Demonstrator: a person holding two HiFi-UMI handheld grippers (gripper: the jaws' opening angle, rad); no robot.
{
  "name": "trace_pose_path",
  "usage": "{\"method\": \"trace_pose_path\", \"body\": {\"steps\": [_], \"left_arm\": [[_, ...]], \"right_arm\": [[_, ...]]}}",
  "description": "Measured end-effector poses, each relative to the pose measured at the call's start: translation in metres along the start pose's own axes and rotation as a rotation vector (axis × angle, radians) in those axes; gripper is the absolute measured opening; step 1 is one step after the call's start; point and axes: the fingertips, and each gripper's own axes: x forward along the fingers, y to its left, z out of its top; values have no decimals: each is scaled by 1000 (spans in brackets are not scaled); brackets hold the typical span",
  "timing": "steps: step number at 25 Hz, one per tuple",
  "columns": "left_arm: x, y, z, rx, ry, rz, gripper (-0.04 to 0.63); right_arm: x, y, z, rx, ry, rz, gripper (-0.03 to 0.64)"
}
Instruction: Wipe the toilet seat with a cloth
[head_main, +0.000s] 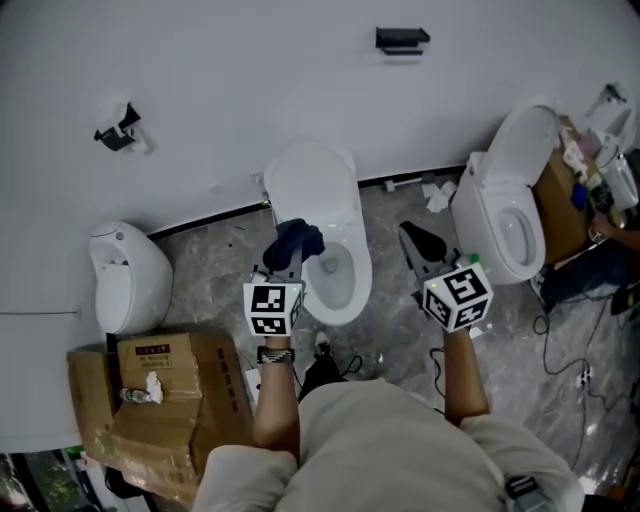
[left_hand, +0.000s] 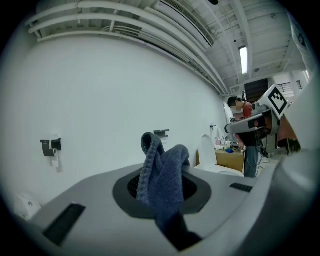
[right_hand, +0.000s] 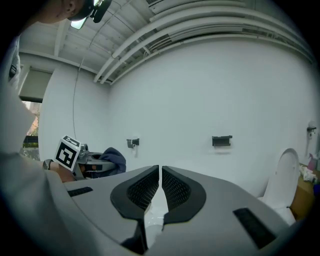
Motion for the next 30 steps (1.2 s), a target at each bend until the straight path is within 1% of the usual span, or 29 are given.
{"method": "trace_pose_path", "body": {"steps": [5, 8, 14, 17, 21, 23, 26, 30], "left_arm": [[-25, -20, 41, 50, -46, 12, 48], [-41, -37, 67, 73, -96, 11, 48], [-68, -75, 115, 161, -166, 2, 48], [-81, -83, 134, 180, -205, 21, 48], [-97, -96, 154, 198, -249, 40, 48], [-103, -103, 161, 208, -261, 39, 48], [-110, -107, 163, 198, -273, 45, 48], [-112, -107, 163, 192, -270, 56, 48]], "right_arm": [[-34, 0, 27, -34, -29, 17, 41], [-50, 8, 41, -61, -51, 39, 41], [-79, 22, 72, -153, -98, 80, 41], [-88, 27, 85, -181, -111, 97, 41], [-101, 29, 100, -196, -136, 115, 37], [-109, 27, 109, -192, -162, 104, 31], [-118, 27, 118, -206, -189, 84, 29], [-119, 28, 117, -219, -179, 96, 29]]}}
